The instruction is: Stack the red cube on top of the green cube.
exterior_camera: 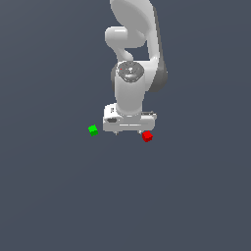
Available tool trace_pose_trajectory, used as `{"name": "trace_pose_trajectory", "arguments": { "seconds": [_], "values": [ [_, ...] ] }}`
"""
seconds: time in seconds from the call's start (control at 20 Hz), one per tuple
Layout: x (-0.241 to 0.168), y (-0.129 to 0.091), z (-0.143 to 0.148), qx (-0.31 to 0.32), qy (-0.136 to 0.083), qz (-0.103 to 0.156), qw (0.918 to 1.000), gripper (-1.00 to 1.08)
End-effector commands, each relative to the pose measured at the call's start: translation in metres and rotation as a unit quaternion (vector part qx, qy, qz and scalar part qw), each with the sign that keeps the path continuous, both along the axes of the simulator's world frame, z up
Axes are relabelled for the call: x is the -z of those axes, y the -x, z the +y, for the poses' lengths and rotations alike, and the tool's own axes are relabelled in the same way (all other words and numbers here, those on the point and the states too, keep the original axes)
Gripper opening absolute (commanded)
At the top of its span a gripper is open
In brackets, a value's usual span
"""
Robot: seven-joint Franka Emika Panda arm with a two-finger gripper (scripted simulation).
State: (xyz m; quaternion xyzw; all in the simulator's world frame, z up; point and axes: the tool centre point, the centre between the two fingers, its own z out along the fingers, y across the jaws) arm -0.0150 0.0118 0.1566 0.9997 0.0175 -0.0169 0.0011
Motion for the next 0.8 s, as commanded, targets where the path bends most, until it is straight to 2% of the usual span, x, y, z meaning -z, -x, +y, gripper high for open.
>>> {"name": "trace_pose_trajectory", "arguments": {
  "seconds": [0.0,0.35,0.75],
  "values": [
    [0.0,0.0,0.0,0.0,0.0,0.0,1.0,1.0],
    [0.009,0.006,0.013,-0.022,-0.001,-0.002,0.9998,1.0],
    [0.042,0.031,0.058,-0.099,-0.003,-0.008,0.9951,1.0]
  ]
}}
